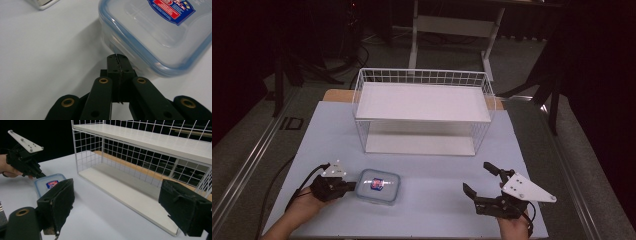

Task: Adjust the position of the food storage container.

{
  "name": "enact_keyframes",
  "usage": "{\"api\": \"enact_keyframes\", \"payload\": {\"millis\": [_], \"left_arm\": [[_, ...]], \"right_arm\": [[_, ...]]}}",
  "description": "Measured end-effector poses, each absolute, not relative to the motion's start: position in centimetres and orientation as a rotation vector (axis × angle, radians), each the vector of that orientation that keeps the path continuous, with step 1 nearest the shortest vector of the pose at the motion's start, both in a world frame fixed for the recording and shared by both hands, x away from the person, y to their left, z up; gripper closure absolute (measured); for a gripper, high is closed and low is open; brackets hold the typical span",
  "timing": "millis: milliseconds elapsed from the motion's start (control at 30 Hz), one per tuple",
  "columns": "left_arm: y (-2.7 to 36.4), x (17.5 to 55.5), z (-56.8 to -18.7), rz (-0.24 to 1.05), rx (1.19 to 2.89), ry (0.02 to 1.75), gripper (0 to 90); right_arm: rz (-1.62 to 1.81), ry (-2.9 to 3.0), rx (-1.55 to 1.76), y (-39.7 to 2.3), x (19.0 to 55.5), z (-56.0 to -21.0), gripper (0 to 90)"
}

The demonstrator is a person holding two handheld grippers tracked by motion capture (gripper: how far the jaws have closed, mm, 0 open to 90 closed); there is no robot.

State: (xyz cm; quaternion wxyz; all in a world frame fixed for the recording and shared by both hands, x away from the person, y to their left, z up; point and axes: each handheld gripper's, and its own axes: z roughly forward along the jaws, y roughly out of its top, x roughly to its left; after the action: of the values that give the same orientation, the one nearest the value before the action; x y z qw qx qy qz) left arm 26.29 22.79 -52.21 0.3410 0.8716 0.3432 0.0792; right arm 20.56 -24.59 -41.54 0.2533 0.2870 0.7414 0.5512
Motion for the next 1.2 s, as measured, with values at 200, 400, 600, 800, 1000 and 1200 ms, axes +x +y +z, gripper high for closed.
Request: {"api": "enact_keyframes", "payload": {"millis": [200,400,600,800,1000,1200], "left_arm": [[20.3,26.7,-52.2,0.163,2.290,0.855,90.0],[18.0,27.2,-52.2,0.117,2.296,0.798,90.0],[17.7,26.9,-51.9,0.118,2.288,0.792,90.0],[19.0,25.7,-50.9,0.127,2.259,0.809,90.0],[18.8,25.8,-51.3,0.099,2.253,0.818,90.0],[18.0,26.0,-51.7,0.075,2.252,0.815,90.0]], "right_arm": [[1.493,2.023,0.777,-24.5,20.5,-41.5,13.3],[1.496,2.028,0.778,-24.6,20.5,-41.6,13.3],[1.490,2.030,0.779,-24.7,20.7,-41.7,13.3],[1.489,2.043,0.777,-24.6,20.7,-41.9,13.3],[1.483,2.067,0.785,-24.4,20.9,-42.3,13.3],[1.480,2.075,0.789,-24.4,21.1,-42.5,13.3]]}}
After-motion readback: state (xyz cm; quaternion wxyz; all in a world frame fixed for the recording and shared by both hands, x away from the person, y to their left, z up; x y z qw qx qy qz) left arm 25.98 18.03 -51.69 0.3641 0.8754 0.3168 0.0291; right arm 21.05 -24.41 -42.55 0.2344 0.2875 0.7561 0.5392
